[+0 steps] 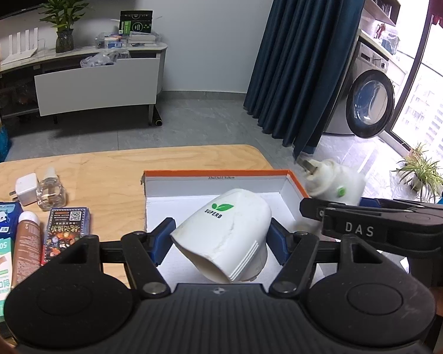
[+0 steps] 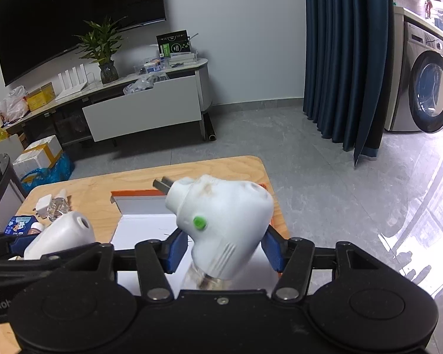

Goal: Organize rigid objects
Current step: 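Carry both held fresheners over the white tray box with both tools, then lower the fresheners into the tray and open both tools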

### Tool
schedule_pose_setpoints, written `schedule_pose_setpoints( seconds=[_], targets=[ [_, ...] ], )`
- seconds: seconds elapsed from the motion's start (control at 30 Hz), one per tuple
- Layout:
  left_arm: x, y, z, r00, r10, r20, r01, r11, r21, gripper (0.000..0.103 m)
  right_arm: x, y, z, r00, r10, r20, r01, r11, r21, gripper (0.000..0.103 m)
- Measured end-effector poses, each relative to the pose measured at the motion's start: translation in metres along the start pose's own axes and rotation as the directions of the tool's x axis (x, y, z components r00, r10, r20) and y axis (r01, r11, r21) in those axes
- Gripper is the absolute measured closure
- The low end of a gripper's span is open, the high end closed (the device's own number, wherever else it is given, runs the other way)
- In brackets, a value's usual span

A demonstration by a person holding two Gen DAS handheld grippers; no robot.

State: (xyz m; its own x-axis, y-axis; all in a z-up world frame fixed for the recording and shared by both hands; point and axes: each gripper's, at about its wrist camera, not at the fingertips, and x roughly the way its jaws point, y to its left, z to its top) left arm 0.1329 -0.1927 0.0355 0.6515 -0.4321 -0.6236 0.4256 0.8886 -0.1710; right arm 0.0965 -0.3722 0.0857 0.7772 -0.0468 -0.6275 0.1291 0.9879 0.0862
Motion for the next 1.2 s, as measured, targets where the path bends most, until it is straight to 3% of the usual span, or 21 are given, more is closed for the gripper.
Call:
schedule_pose_setpoints(
  seconds=[0.1,0.17,0.2,0.27,0.7,0.8,0.9,1.03,1.2],
  targets=[
    [0.004,-0.001,-0.001,1.000,0.000,-0.005,0.000,1.000,0.005,0.036,0.005,0.000,0.001,1.000,0.007,-0.004,-0.007,1.000,-0.008,0.041],
    [0.006,-0.001,-0.001,1.000,0.003,-0.009,-0.003,1.000,0.006,0.036,0.009,0.001,0.001,1.000,0.004,-0.006,-0.005,1.000,-0.023,0.068],
    [0.008,0.000,-0.002,1.000,0.007,-0.014,-0.007,1.000,0.005,0.036,0.012,0.001,0.001,1.000,0.006,-0.014,-0.006,1.000,-0.028,0.071],
    [0.009,0.002,-0.004,1.000,0.009,-0.023,-0.009,1.000,-0.001,0.036,0.018,-0.001,0.001,0.999,0.030,-0.034,-0.031,0.999,-0.016,0.086],
    [0.037,-0.003,0.002,0.999,0.024,-0.043,-0.024,1.000,0.011,0.036,-0.001,-0.009,0.001,1.000,0.002,0.017,-0.002,1.000,-0.008,0.081],
    [0.052,-0.006,0.011,0.998,0.024,-0.052,-0.024,1.000,0.002,0.035,-0.008,-0.011,0.001,1.000,-0.005,0.030,0.006,1.000,-0.006,0.076],
    [0.057,-0.008,0.019,0.999,0.027,-0.034,-0.028,0.999,-0.018,0.010,-0.014,-0.013,0.001,0.999,-0.012,0.037,0.012,1.000,0.006,0.067],
    [0.040,-0.013,0.023,1.000,0.017,0.000,-0.017,1.000,0.005,0.008,-0.021,-0.013,0.001,0.999,-0.009,0.042,0.009,1.000,0.010,0.062],
    [0.014,-0.009,0.015,0.997,0.081,-0.005,-0.081,0.996,0.036,0.004,-0.028,-0.003,-0.003,0.999,-0.007,0.049,0.007,1.000,-0.005,0.039]
  ],
)
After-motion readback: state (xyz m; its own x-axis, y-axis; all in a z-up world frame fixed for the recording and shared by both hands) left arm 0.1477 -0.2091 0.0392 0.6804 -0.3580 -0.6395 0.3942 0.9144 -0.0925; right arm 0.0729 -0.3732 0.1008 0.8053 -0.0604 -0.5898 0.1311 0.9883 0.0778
